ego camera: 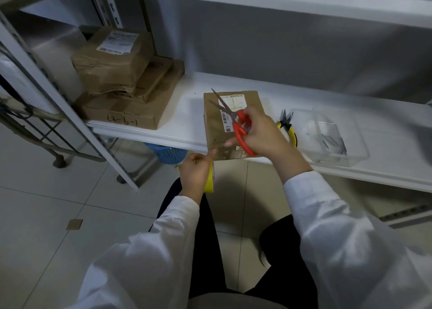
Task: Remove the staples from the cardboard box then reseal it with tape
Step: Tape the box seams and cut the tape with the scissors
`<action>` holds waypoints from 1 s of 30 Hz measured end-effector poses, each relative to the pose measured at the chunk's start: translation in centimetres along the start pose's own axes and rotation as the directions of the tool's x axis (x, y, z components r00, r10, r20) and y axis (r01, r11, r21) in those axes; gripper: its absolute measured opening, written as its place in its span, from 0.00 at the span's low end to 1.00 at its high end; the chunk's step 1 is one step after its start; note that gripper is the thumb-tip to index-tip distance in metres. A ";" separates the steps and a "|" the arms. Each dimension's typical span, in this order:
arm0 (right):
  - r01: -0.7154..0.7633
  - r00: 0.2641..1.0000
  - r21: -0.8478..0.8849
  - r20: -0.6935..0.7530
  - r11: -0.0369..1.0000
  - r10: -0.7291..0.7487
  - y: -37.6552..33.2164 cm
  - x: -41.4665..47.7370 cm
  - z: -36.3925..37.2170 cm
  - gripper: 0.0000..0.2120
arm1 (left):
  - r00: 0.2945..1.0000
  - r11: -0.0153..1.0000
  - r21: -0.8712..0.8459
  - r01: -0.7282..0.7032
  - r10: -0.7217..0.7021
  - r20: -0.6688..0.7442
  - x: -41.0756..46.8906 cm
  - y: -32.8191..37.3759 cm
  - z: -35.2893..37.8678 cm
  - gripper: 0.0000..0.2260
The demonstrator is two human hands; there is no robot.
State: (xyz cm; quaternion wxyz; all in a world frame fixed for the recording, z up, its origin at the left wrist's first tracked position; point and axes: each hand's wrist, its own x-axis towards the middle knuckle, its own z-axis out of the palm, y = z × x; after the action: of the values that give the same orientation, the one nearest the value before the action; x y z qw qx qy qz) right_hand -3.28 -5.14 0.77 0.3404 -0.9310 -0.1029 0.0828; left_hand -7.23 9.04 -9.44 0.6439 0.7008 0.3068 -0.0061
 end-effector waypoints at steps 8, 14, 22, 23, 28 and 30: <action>-0.041 0.956 -0.321 -0.288 0.946 -0.056 1.6 1.6 5.2 0.27 | 0.997 0.991 0.127 -0.050 0.056 -0.044 -0.1 0.1 -0.1 0.17; -0.019 0.965 -0.356 -0.251 0.934 -0.076 2.1 1.8 5.4 0.27 | 0.999 0.993 0.106 -0.044 0.047 -0.028 0.0 0.2 -0.2 0.15; 0.032 0.982 -0.407 -0.157 0.913 -0.105 3.5 1.4 2.6 0.21 | 0.999 0.998 -0.054 0.020 -0.018 0.033 0.0 1.0 -2.4 0.08; 0.019 0.987 -0.391 -0.139 0.920 -0.080 3.6 1.5 2.2 0.23 | 0.999 0.996 -0.089 0.024 -0.022 0.029 0.1 1.2 -2.6 0.08; -0.079 0.987 -0.326 -0.155 0.942 0.029 2.1 1.3 3.2 0.42 | 0.998 0.985 -0.161 0.057 -0.056 0.013 0.3 2.0 -2.6 0.09; -0.095 0.979 -0.314 -0.202 0.945 0.031 1.6 1.3 4.3 0.38 | 0.998 0.984 -0.168 0.055 -0.051 0.027 0.0 2.3 -2.3 0.09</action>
State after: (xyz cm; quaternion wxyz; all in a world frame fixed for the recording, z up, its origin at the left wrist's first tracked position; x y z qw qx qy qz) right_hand -2.81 -3.40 -3.66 0.1894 -0.9804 -0.0514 -0.0157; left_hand -7.09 11.15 -6.99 0.7040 0.6353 0.3174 -0.0053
